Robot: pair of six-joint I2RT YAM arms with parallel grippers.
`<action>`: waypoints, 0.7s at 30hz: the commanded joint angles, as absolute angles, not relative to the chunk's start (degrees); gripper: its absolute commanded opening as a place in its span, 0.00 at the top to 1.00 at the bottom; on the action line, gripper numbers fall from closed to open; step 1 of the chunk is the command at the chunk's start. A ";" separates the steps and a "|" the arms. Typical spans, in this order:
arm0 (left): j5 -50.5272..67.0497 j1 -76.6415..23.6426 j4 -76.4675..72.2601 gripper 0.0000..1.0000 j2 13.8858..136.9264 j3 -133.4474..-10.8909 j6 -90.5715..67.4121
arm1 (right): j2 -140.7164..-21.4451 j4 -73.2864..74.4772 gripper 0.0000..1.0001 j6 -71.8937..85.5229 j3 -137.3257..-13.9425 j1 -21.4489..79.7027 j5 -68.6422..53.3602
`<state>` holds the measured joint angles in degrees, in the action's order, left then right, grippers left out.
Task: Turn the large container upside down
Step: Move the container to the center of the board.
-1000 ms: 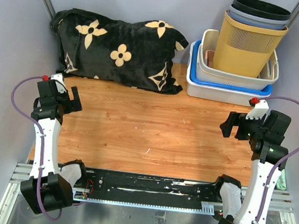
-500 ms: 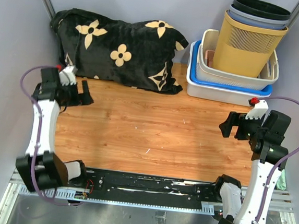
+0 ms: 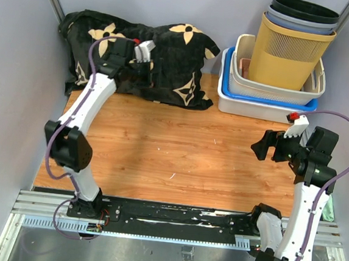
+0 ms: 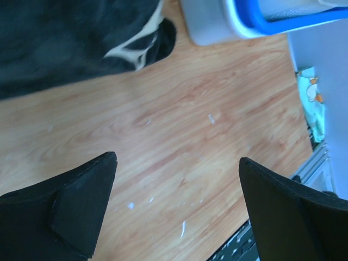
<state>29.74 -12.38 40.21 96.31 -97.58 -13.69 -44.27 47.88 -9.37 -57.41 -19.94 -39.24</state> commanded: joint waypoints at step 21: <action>29.76 -32.34 9.61 0.01 130.81 -119.84 -42.32 | -45.97 49.92 0.03 -13.94 -58.02 -26.15 -45.51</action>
<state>30.15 -32.23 19.05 128.31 -117.34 -37.15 -46.09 48.60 -12.73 -57.41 -24.93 -43.72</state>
